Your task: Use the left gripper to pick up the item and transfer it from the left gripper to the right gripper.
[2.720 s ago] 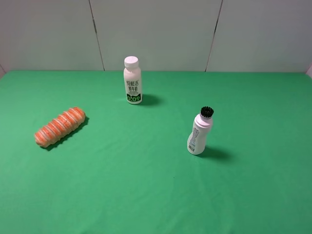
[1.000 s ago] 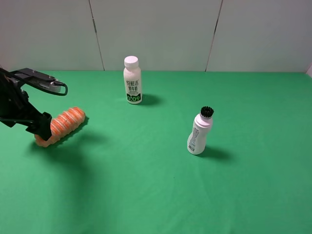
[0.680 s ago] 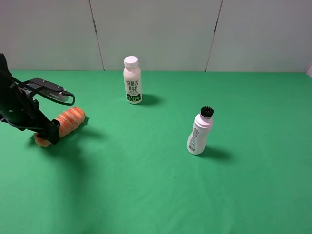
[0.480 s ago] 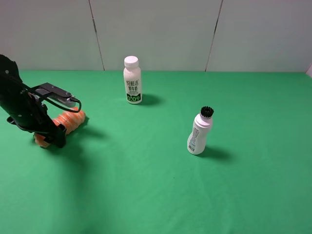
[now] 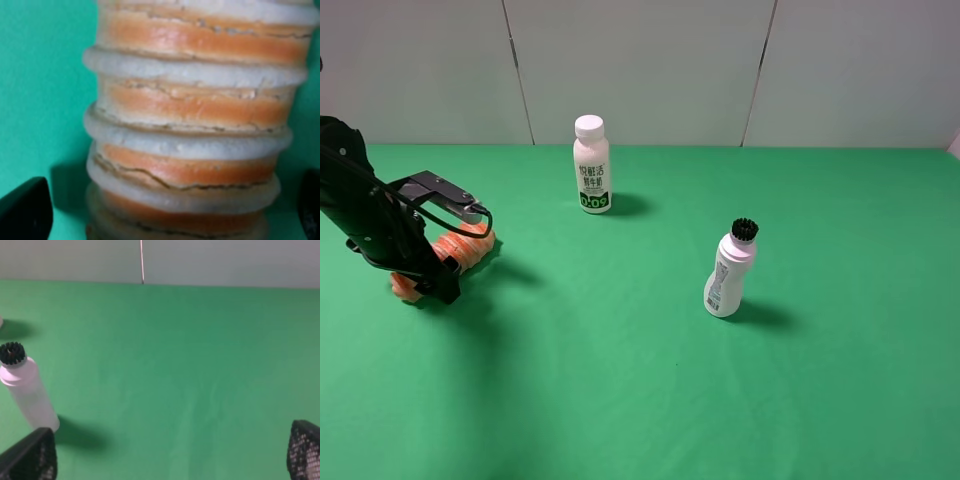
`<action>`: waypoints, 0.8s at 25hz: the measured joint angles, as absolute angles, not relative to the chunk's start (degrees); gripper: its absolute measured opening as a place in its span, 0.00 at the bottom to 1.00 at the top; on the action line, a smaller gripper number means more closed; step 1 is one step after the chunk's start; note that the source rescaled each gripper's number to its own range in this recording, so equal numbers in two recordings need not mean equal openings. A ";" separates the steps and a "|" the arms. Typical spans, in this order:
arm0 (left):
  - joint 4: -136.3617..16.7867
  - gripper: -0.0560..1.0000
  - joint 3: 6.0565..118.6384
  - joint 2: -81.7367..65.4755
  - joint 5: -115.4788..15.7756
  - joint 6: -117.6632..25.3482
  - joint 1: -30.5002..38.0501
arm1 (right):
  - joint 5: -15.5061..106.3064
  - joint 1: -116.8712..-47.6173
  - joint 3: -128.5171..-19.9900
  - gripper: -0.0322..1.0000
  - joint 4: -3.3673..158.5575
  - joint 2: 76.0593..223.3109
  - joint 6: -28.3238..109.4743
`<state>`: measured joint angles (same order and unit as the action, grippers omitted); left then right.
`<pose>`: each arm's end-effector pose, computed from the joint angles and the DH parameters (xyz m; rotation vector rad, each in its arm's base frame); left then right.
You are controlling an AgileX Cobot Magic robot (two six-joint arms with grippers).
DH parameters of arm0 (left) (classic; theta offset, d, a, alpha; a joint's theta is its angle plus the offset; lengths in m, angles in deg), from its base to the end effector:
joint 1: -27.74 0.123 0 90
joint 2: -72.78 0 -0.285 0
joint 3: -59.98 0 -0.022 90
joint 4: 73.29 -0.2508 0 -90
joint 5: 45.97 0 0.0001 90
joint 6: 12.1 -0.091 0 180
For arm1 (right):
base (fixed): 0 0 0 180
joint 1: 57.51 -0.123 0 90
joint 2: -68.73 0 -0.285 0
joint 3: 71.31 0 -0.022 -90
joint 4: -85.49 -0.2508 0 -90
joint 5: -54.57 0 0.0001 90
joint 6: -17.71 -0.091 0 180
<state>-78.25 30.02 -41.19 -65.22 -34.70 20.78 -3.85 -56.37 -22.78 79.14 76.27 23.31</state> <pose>0.3056 -0.0347 0.1066 0.8345 2.7295 0.1148 -0.0040 0.0087 0.2812 -0.0803 1.9923 0.0559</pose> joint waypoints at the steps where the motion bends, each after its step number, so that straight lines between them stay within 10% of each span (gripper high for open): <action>1: -78.19 0.86 30.02 -41.19 -64.99 -34.89 20.61 | -3.85 -56.37 -22.78 1.00 79.14 76.27 23.31; 9: -78.40 0.30 29.96 -41.31 -64.80 -35.19 20.61 | -3.85 -56.37 -22.78 1.00 79.14 76.27 23.31; 20: -78.44 0.16 29.96 -41.42 -64.51 -35.19 20.61 | -3.85 -56.37 -22.78 1.00 79.14 76.27 23.31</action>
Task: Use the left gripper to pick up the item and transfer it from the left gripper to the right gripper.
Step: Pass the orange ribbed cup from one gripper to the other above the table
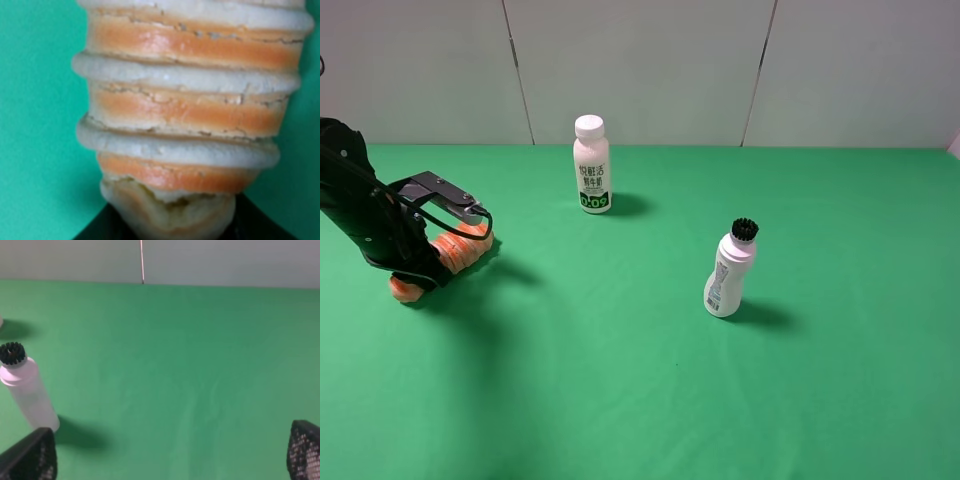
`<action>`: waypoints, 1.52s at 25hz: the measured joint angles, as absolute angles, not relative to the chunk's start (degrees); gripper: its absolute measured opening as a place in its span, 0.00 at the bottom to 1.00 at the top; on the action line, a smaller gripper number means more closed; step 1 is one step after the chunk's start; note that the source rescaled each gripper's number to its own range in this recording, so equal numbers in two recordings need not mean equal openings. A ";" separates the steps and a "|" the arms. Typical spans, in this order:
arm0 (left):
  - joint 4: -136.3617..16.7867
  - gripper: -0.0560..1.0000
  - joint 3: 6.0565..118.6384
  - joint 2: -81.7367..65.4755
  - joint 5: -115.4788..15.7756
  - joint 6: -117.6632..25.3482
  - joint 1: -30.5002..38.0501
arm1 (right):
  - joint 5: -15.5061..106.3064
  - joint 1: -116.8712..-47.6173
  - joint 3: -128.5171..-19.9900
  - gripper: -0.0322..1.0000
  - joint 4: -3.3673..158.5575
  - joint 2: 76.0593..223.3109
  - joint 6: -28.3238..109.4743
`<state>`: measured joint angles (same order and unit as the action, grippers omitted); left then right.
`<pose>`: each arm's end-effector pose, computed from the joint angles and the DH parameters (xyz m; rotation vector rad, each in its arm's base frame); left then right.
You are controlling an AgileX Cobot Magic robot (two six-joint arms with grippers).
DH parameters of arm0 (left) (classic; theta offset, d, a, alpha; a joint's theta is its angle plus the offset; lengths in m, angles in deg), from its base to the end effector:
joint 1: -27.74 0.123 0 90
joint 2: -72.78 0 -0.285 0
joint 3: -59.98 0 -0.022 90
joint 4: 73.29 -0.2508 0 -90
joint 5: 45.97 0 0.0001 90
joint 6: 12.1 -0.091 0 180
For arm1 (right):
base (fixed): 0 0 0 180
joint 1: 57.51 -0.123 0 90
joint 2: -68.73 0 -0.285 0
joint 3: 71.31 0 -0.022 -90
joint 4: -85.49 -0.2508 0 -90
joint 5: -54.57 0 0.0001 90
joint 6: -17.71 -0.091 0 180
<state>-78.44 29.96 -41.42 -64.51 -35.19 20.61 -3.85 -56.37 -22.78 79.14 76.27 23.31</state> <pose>0.3062 -0.0357 0.1055 0.8527 2.7165 0.1184 -0.0040 0.0087 0.2812 -0.0803 1.9923 0.0559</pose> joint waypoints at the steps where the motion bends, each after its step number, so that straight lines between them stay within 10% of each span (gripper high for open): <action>1: -78.44 0.15 29.96 -41.42 -64.51 -35.19 20.61 | -3.85 -56.37 -22.78 1.00 79.14 76.27 23.31; 27: -78.74 0.09 29.85 -9.97 -78.32 -35.19 20.04 | -3.65 -56.37 -22.78 1.00 79.14 76.27 23.26; 38: -78.80 0.08 31.45 -7.94 -82.53 -37.10 6.33 | -3.49 -56.37 -22.78 1.00 77.49 76.27 22.90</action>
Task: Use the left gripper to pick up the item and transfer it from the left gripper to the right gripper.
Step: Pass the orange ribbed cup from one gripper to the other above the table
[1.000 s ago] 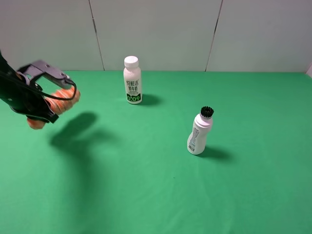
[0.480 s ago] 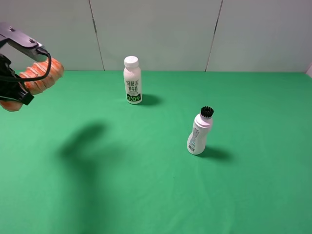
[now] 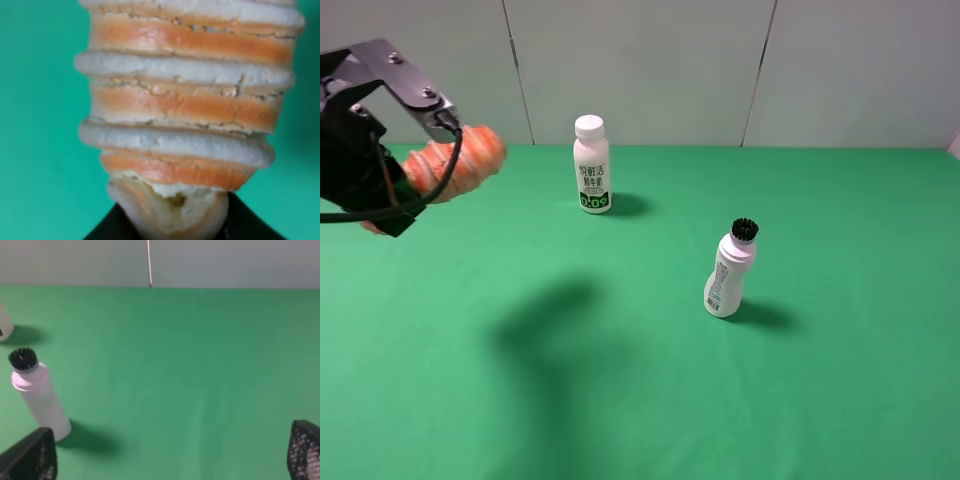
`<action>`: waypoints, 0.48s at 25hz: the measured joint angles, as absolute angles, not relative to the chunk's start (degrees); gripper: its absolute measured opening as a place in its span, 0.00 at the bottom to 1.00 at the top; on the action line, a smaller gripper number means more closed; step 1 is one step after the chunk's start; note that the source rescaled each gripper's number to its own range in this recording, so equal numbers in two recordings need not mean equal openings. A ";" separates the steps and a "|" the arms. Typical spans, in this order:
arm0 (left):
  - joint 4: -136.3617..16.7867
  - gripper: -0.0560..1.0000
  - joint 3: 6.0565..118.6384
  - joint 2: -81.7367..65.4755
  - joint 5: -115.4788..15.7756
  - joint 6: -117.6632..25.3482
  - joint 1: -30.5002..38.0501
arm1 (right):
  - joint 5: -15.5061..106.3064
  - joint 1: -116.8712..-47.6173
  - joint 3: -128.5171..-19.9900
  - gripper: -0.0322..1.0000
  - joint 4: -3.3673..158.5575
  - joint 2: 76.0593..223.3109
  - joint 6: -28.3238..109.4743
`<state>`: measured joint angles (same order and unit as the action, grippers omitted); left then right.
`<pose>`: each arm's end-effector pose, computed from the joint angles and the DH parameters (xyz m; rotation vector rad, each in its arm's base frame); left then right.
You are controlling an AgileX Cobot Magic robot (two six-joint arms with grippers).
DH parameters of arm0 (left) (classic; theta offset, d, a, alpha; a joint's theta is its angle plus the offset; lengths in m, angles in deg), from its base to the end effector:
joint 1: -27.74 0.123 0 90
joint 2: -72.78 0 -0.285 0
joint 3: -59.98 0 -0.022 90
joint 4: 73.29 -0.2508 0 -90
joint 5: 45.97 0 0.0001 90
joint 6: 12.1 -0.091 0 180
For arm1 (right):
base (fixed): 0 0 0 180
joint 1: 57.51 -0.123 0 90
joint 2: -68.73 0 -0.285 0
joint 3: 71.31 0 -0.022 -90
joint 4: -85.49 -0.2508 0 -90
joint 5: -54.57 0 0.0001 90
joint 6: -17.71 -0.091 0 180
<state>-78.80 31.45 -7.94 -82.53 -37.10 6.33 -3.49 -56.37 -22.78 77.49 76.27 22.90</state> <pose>0.2339 -0.0861 0.2673 1.0722 2.3084 0.1276 -0.0039 0.0108 0.2820 -0.0730 1.9843 0.0941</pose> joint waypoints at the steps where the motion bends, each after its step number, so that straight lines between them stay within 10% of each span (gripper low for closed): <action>1: -78.80 0.08 32.19 -7.94 -82.59 -37.10 5.09 | -3.43 -56.37 -22.78 1.00 77.24 76.27 22.90; 12: -78.80 0.08 42.03 -7.94 -82.57 -39.65 -6.17 | -1.38 -56.37 -28.80 1.00 73.05 90.64 20.37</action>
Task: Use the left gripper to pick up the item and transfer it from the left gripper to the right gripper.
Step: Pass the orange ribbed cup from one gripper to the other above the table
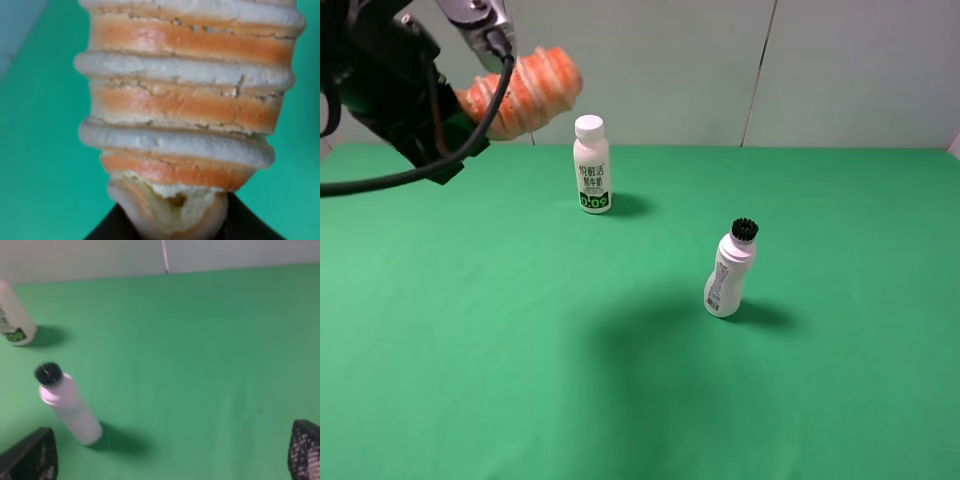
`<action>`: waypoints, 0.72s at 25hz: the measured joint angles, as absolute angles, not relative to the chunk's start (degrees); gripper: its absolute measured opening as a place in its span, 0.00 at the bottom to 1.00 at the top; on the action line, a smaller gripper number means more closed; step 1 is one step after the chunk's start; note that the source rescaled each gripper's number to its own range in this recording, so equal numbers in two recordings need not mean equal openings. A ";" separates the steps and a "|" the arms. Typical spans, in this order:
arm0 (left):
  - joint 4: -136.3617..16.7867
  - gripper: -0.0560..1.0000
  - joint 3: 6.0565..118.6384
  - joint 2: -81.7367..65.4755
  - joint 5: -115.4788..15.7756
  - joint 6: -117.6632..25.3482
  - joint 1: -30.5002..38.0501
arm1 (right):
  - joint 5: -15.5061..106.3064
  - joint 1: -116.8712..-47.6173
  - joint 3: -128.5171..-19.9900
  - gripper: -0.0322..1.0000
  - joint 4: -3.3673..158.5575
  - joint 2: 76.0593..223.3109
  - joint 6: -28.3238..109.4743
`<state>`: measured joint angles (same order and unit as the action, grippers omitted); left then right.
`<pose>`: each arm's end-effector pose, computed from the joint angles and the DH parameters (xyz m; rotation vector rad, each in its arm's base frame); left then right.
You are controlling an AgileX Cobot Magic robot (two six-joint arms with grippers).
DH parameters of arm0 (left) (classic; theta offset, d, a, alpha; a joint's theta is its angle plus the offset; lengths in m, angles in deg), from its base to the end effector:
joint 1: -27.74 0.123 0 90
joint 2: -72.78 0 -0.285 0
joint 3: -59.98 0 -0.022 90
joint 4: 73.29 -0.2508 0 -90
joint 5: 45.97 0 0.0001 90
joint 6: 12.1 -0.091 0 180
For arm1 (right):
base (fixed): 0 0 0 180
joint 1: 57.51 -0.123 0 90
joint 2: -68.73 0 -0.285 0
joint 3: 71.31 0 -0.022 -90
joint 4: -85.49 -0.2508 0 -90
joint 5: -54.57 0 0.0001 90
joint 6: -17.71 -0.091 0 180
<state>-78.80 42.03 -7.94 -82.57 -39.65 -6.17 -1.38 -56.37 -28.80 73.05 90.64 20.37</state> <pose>0.2264 -0.1459 0.3237 1.2586 1.9935 0.0511 0.0303 0.0157 0.3130 -0.0083 2.0882 0.2218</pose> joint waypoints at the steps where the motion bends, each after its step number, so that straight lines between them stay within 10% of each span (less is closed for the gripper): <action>1: -78.80 0.08 42.32 -7.94 -82.51 -40.40 -7.08 | -0.05 -56.54 -29.71 1.00 71.77 93.09 20.81; 18: -78.80 0.07 42.58 -7.94 -74.28 -43.99 -20.50 | 11.87 -65.18 -40.52 1.00 46.85 125.99 49.49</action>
<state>-78.80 42.58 -7.94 -74.28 -43.99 -20.50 11.87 -65.18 -40.52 46.85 125.99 49.49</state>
